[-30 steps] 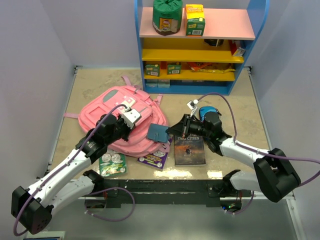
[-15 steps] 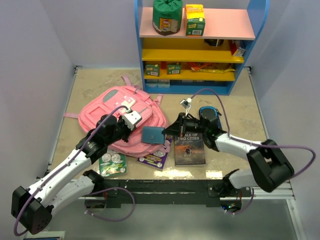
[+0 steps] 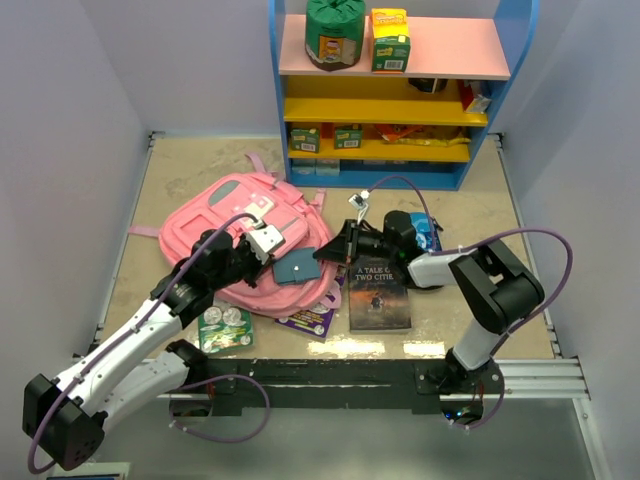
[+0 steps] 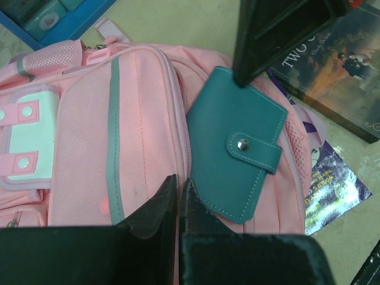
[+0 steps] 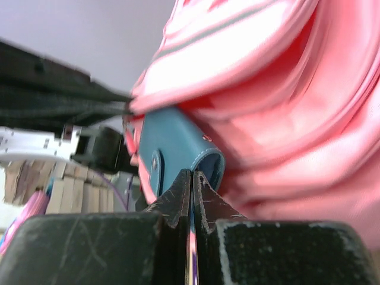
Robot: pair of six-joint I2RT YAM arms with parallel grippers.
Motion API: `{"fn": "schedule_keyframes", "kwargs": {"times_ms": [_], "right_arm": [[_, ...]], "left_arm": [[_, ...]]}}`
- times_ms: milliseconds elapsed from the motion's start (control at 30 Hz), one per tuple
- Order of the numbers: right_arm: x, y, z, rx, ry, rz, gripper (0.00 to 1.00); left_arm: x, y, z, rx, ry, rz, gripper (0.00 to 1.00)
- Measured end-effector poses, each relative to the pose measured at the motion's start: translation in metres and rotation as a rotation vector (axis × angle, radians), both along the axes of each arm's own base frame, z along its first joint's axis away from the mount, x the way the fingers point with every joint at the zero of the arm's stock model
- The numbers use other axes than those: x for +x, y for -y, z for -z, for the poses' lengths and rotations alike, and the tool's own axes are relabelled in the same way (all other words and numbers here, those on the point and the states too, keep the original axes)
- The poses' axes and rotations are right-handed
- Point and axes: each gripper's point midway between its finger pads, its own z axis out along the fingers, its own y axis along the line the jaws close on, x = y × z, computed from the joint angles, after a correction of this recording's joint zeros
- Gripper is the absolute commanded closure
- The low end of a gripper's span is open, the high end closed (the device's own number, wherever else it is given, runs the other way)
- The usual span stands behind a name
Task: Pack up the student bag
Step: Place the personal item in the student bag.
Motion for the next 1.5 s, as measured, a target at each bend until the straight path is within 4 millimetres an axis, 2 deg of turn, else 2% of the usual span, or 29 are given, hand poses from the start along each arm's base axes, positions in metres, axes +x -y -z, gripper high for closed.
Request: {"fn": "schedule_keyframes", "kwargs": {"times_ms": [167, 433, 567, 633, 767, 867, 933, 1033, 1100, 1133, 1167, 1267, 1333, 1433, 1467, 1500], "right_arm": [[0.026, -0.006, 0.001, 0.013, -0.004, 0.068, 1.00], [0.054, -0.001, 0.012, -0.019, -0.052, 0.223, 1.00], [0.063, 0.001, 0.000, -0.023, -0.052, 0.324, 1.00], [0.063, -0.003, -0.011, -0.023, -0.038, 0.374, 1.00], [0.039, -0.027, -0.024, -0.038, -0.029, 0.428, 1.00], [0.022, -0.043, -0.025, -0.041, -0.037, 0.426, 1.00], [0.015, -0.050, -0.018, -0.054, -0.057, 0.412, 1.00], [0.010, -0.059, -0.007, -0.080, -0.074, 0.393, 0.87], [0.006, -0.060, -0.004, -0.096, -0.078, 0.387, 0.74], [0.004, -0.060, -0.004, -0.101, -0.076, 0.384, 0.67], [0.003, -0.060, -0.005, -0.104, -0.066, 0.380, 0.55], [-0.003, -0.056, -0.013, -0.126, -0.028, 0.372, 0.43], [-0.006, -0.048, -0.019, -0.155, 0.013, 0.380, 0.44], [-0.011, -0.033, -0.040, -0.155, 0.092, 0.394, 0.69], [-0.013, -0.029, -0.047, -0.147, 0.117, 0.397, 0.87], [-0.015, -0.023, -0.053, -0.138, 0.141, 0.403, 0.96]], "left_arm": [[-0.007, 0.005, 0.001, -0.011, -0.016, 0.042, 1.00], [-0.012, 0.007, 0.002, -0.012, -0.025, 0.072, 1.00], [-0.011, 0.009, 0.000, -0.023, -0.022, 0.070, 1.00], [-0.010, 0.009, -0.002, -0.031, -0.020, 0.068, 1.00], [-0.007, 0.010, -0.006, -0.045, -0.011, 0.057, 1.00], [-0.006, 0.010, -0.008, -0.056, -0.011, 0.049, 1.00], [-0.007, 0.011, -0.008, -0.058, -0.013, 0.049, 1.00], [-0.008, 0.011, -0.008, -0.063, -0.019, 0.052, 1.00], [-0.008, 0.012, -0.008, -0.066, -0.020, 0.055, 1.00], [-0.008, 0.012, -0.009, -0.068, -0.020, 0.057, 1.00], [-0.009, 0.012, -0.009, -0.069, -0.019, 0.058, 1.00], [-0.009, 0.012, -0.011, -0.073, -0.014, 0.058, 1.00], [-0.009, 0.012, -0.013, -0.077, -0.008, 0.057, 1.00], [-0.010, 0.012, -0.013, -0.078, -0.009, 0.062, 1.00], [-0.010, 0.012, -0.013, -0.078, -0.009, 0.062, 1.00], [-0.010, 0.012, -0.013, -0.079, -0.010, 0.063, 1.00]]}}
